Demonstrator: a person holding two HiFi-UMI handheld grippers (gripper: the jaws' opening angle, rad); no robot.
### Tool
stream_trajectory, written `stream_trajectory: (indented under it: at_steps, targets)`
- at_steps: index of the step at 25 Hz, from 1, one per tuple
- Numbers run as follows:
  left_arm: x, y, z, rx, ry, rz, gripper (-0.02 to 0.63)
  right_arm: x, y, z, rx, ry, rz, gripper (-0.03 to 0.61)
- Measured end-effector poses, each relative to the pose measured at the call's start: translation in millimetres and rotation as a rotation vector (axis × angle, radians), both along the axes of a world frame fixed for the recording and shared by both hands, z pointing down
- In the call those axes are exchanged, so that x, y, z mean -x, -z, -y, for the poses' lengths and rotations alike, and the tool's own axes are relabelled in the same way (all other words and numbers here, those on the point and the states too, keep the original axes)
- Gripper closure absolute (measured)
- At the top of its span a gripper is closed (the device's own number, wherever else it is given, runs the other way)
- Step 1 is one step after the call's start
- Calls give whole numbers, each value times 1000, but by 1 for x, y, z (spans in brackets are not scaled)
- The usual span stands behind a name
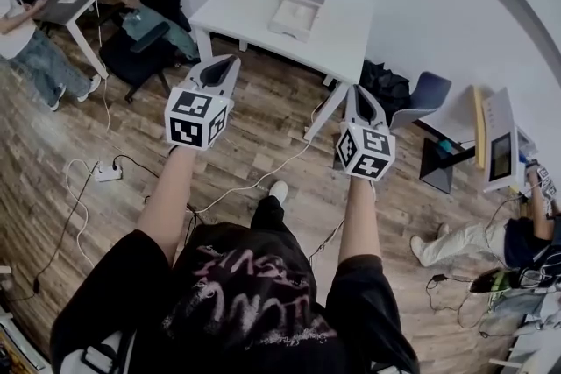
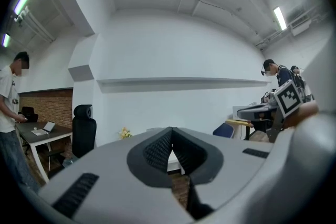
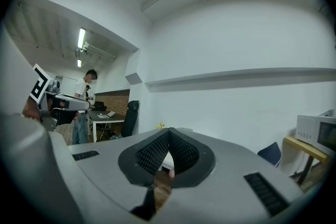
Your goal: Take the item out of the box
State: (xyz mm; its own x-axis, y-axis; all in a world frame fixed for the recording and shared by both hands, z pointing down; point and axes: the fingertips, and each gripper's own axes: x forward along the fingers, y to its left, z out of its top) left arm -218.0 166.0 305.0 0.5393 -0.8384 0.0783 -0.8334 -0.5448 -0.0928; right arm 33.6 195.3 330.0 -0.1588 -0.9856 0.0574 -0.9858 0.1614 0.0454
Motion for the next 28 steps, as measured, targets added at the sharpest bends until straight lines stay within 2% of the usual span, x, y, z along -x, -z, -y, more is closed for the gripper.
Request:
stream_trajectory:
  at_steps: [7,16,28]
  targets:
    - [-13,-5,33,11,3,28,612,-11,-12,37,13,8,21,569]
    - [-30,-15,100,31,22,51,612,-33,-24,107,13,16,42,569]
    - [-85,-21,208,72,44,73,612,-83,-33,221,47,45,68,569]
